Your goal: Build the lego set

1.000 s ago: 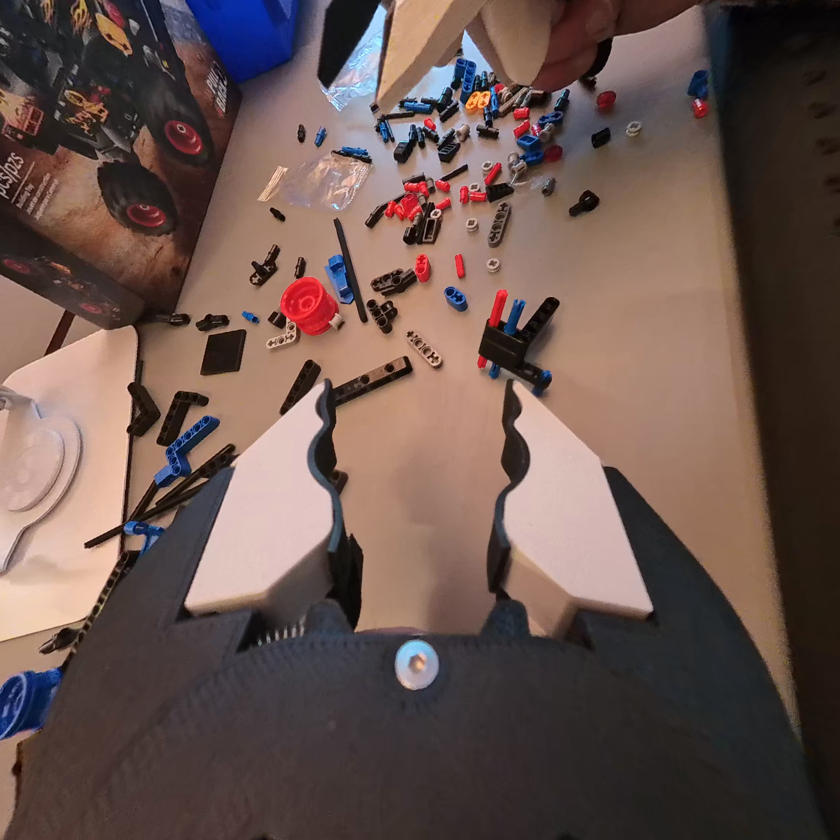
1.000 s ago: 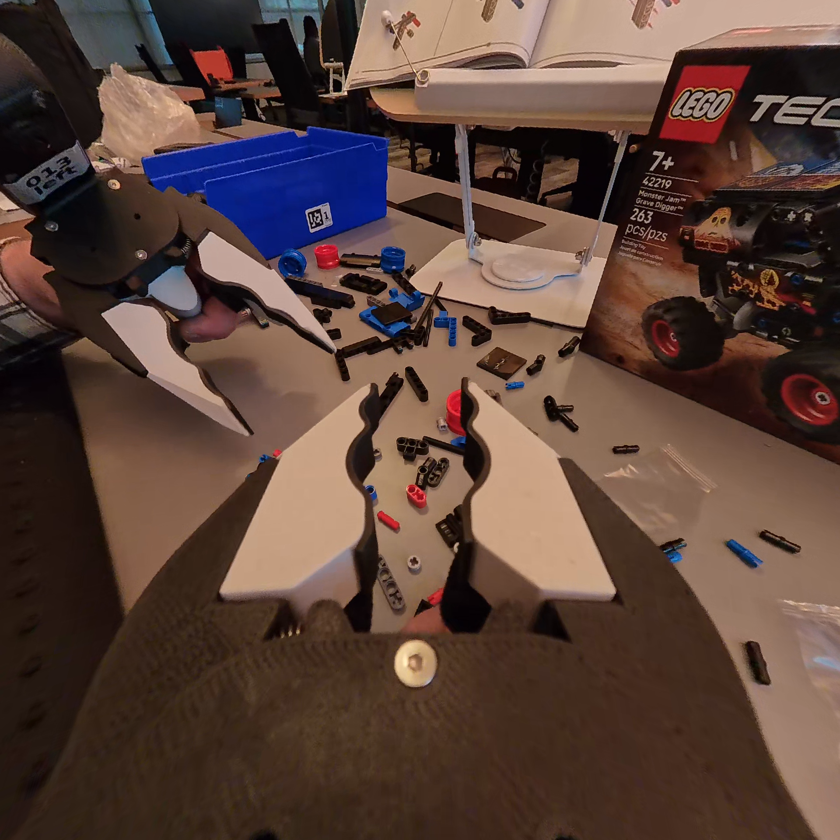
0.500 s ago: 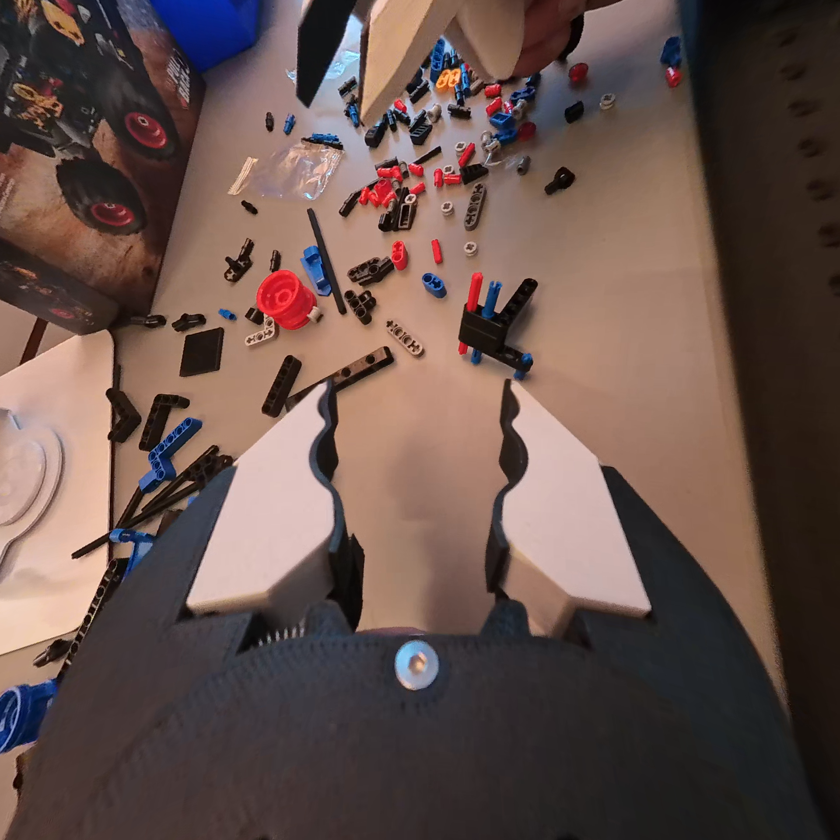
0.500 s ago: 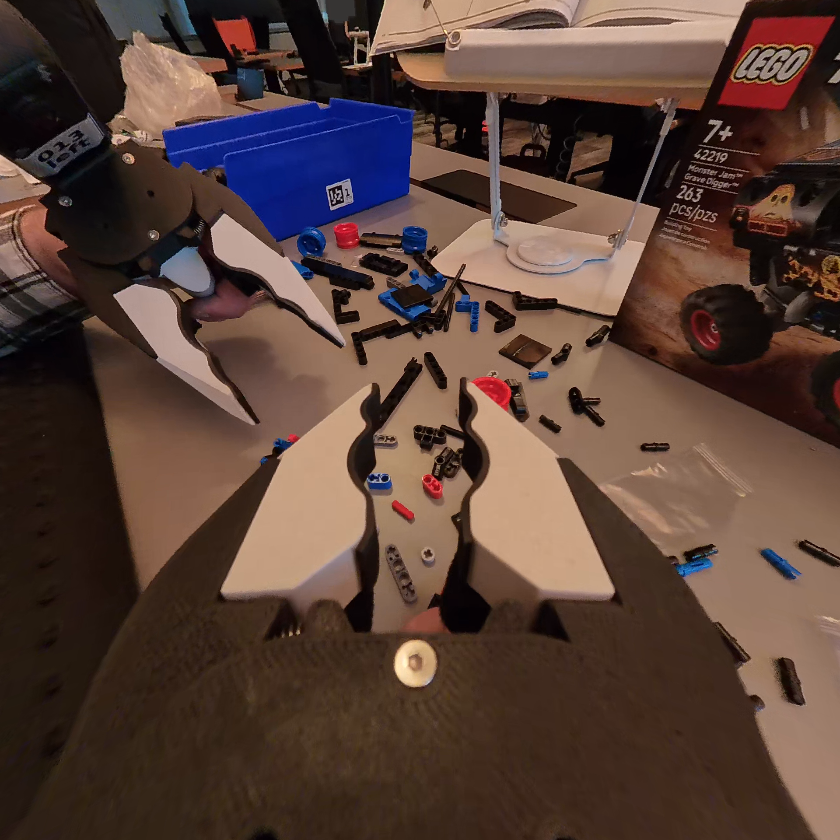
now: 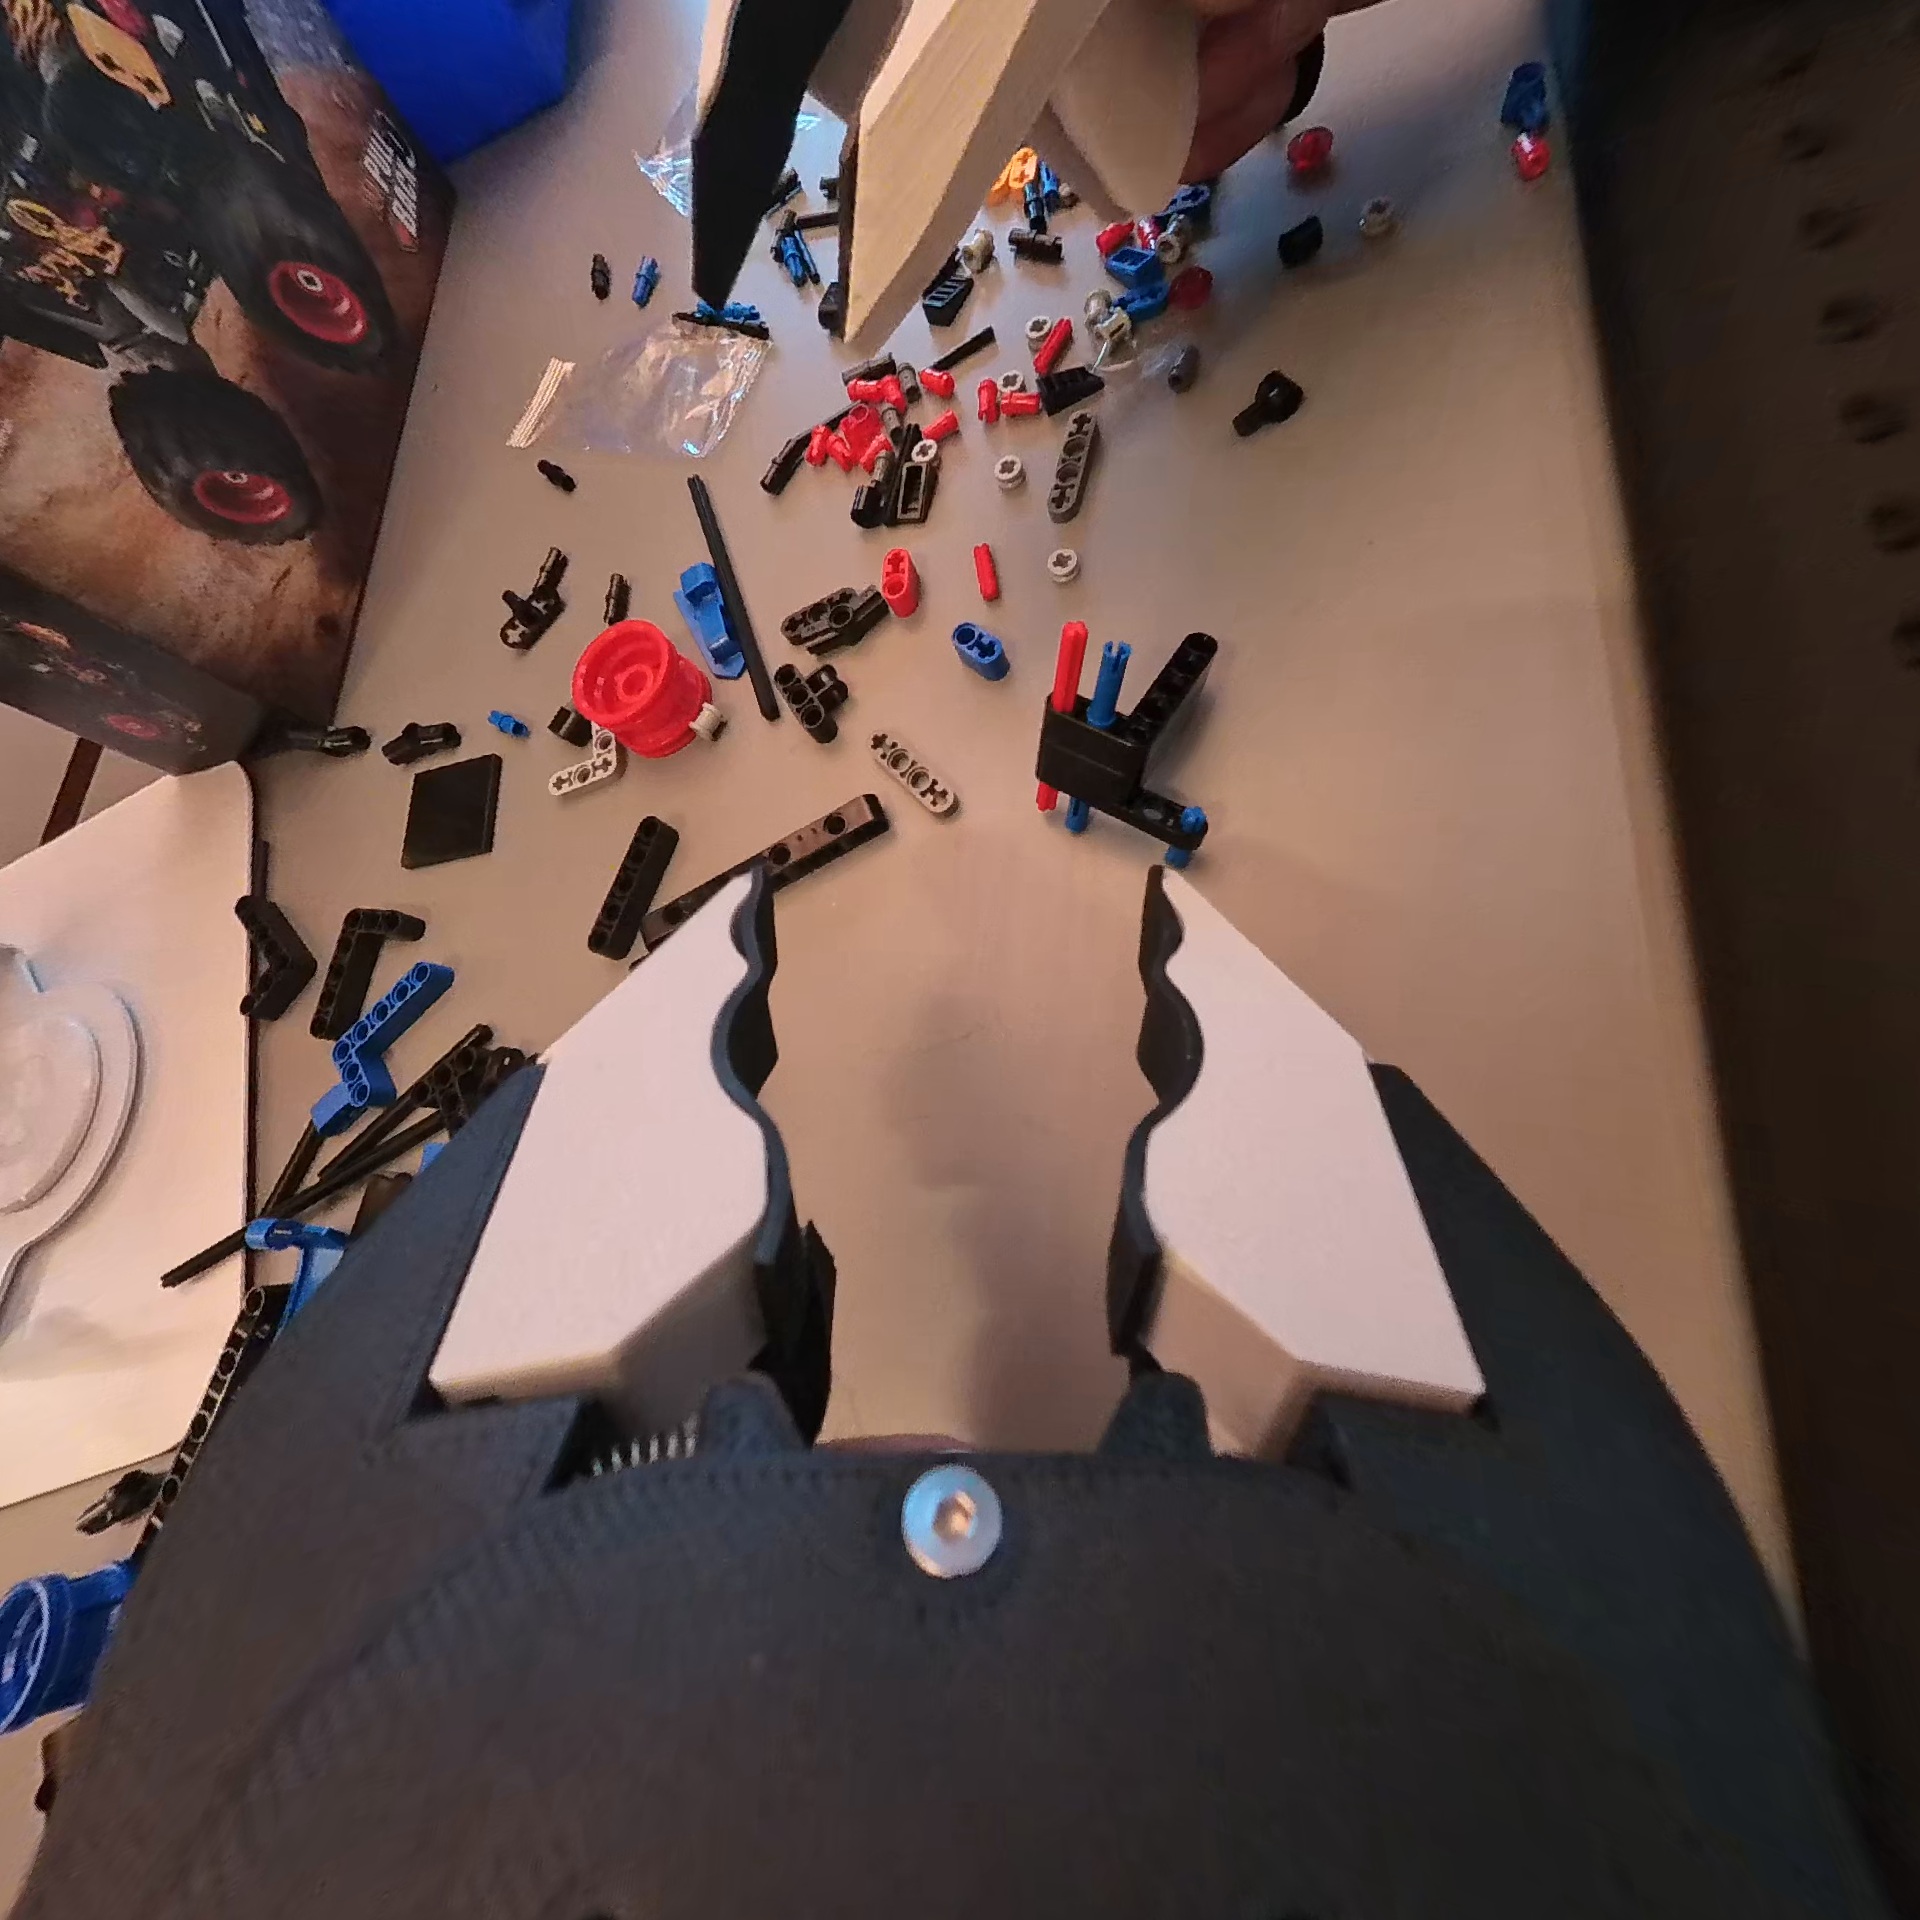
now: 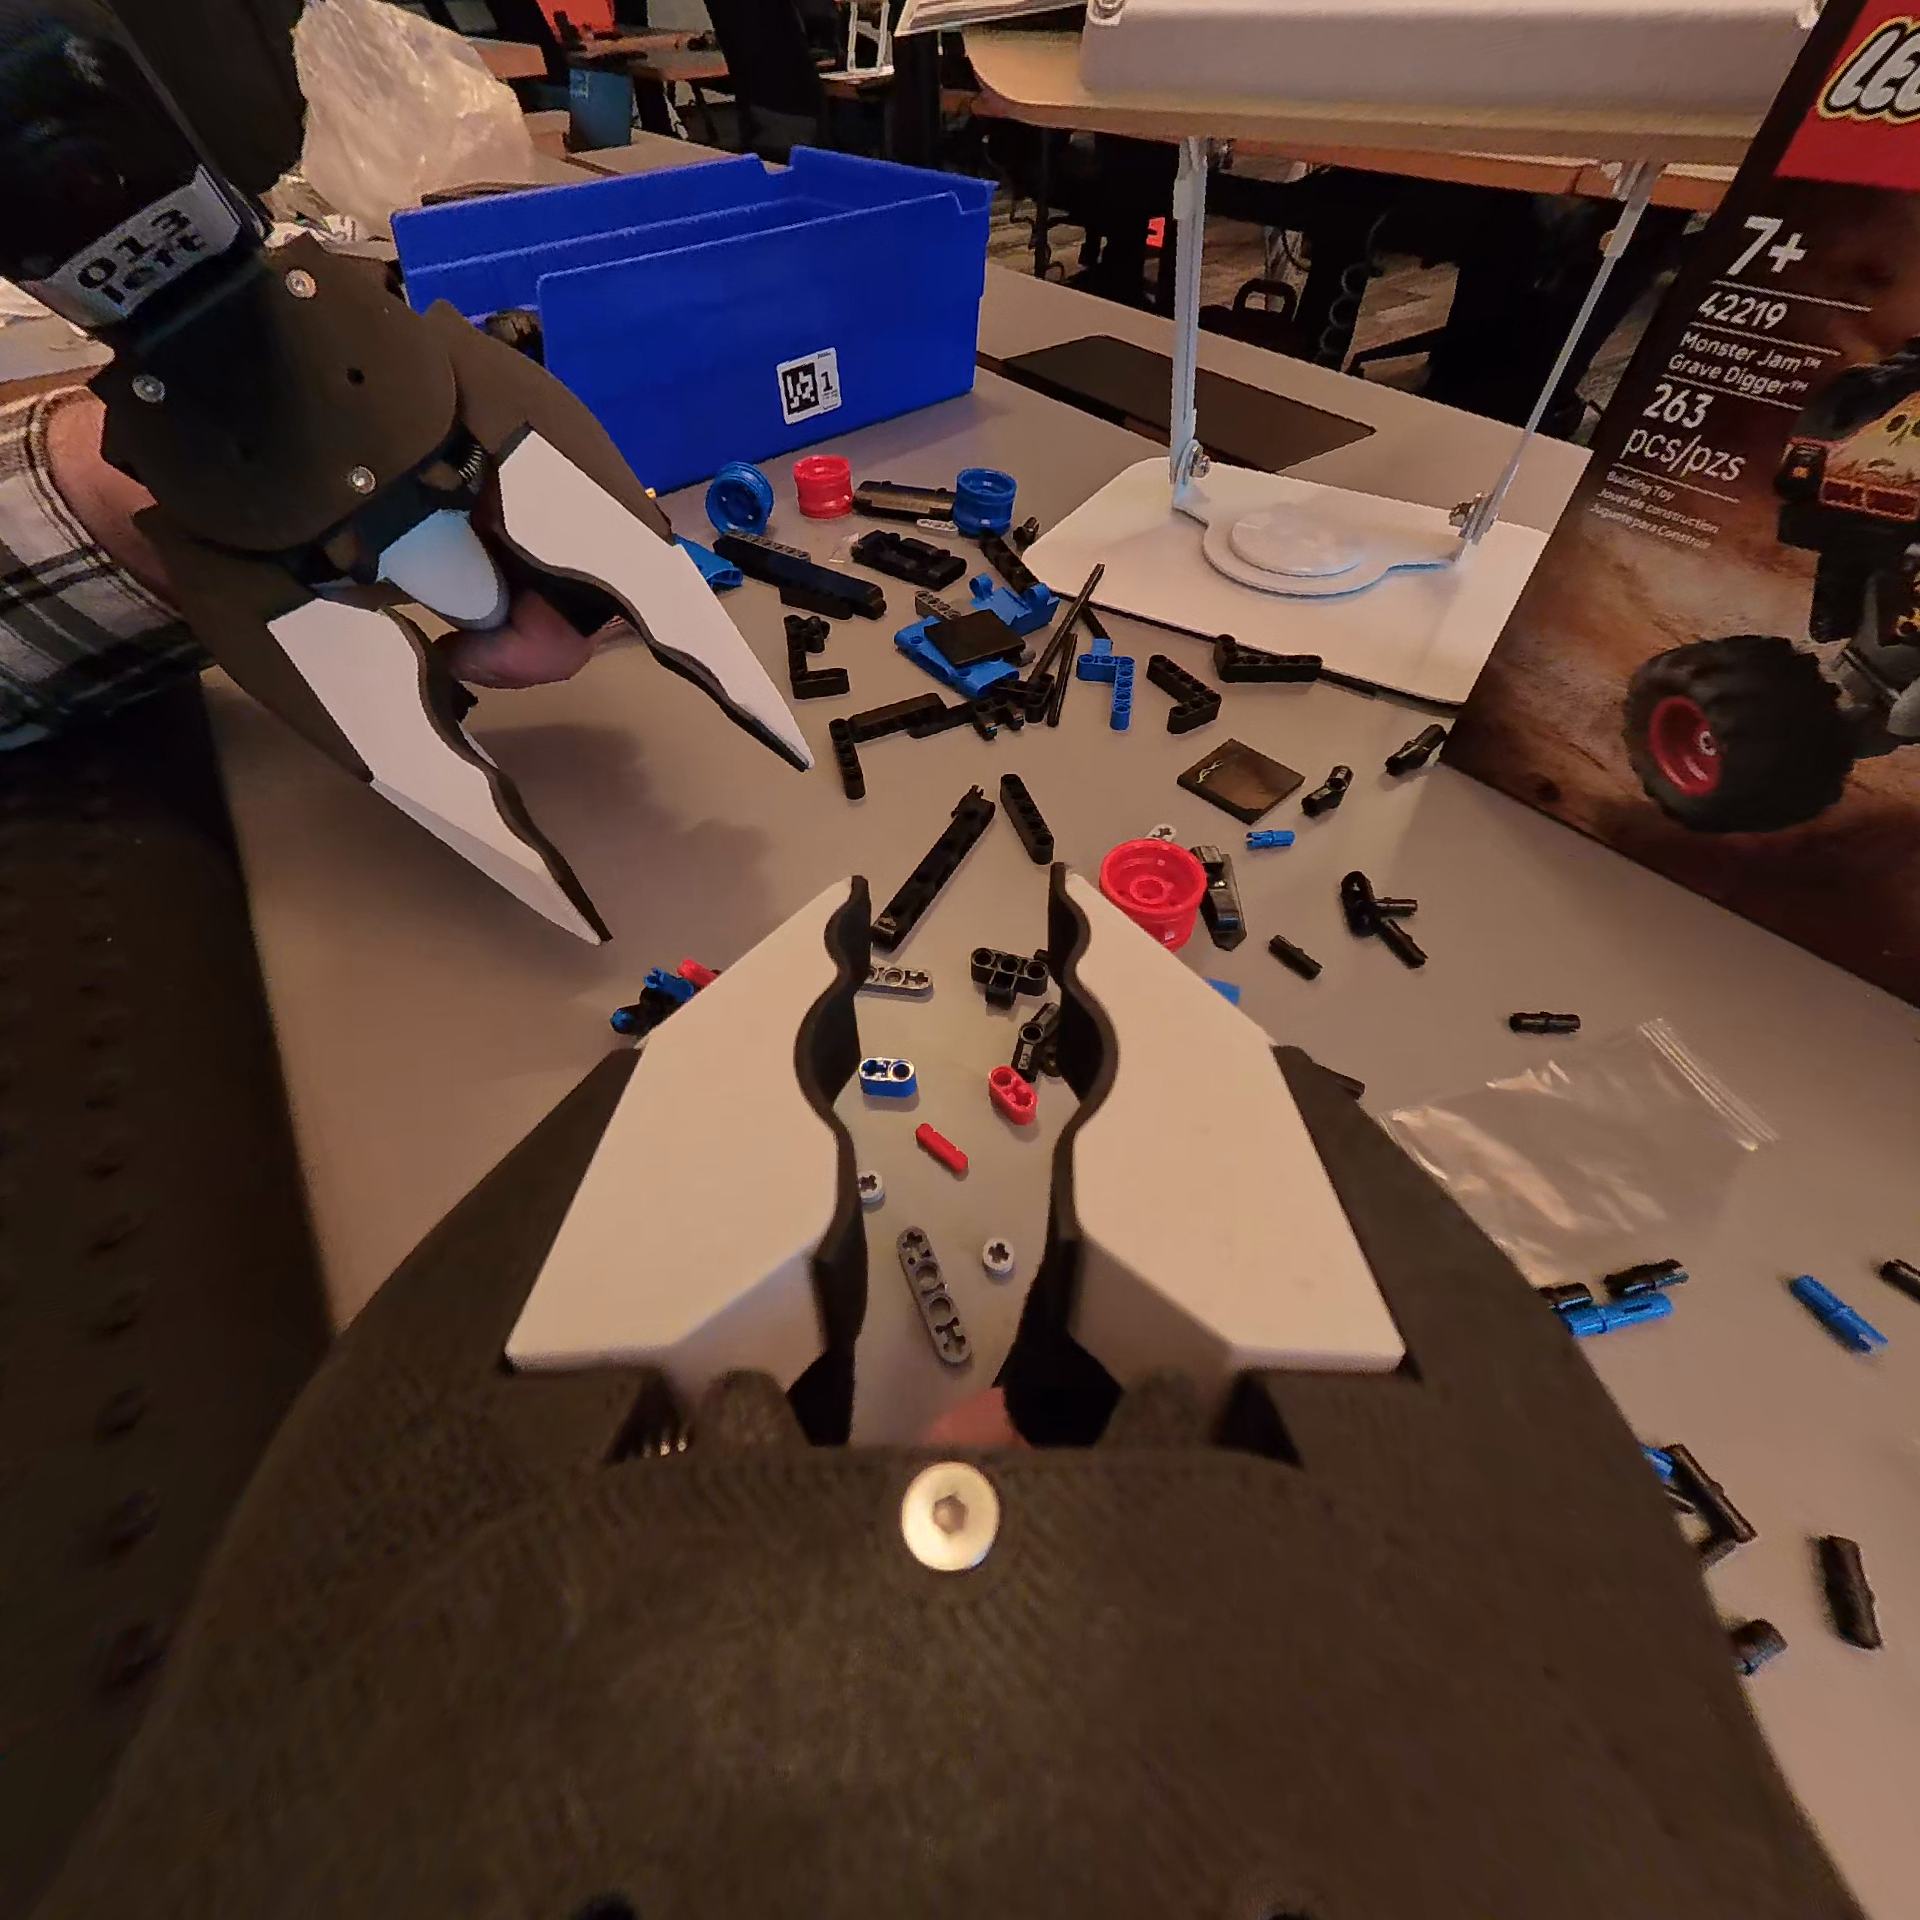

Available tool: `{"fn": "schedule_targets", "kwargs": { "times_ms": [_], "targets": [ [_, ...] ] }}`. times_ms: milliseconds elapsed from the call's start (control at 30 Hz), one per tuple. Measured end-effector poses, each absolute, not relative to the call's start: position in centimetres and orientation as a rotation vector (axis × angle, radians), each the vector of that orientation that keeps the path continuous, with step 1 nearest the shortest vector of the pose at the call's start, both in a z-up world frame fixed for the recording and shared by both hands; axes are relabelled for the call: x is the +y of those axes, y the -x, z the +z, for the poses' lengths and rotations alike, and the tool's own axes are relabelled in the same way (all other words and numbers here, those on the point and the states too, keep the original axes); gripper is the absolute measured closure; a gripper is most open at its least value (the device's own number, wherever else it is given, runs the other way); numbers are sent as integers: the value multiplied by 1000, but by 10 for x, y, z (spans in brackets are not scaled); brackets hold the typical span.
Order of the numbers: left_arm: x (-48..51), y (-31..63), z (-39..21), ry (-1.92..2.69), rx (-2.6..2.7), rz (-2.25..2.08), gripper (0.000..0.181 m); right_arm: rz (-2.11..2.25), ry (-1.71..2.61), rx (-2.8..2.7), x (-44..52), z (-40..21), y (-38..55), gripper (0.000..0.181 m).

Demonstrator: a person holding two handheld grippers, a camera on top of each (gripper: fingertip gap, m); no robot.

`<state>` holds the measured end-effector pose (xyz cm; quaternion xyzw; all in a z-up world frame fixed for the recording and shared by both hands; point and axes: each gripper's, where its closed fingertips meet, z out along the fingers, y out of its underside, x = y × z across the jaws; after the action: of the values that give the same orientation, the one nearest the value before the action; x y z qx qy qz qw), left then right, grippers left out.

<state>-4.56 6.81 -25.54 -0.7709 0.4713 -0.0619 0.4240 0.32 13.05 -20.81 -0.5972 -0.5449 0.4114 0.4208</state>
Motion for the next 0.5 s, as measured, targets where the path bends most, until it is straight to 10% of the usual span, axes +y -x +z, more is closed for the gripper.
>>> {"fn": "schedule_targets", "kwargs": {
  "times_ms": [500],
  "targets": [
    [70, 51, -257, 1942, 1165, -148, 113, 1046, 1500, -1369, 130, -209, -4, 150]
  ]
}}
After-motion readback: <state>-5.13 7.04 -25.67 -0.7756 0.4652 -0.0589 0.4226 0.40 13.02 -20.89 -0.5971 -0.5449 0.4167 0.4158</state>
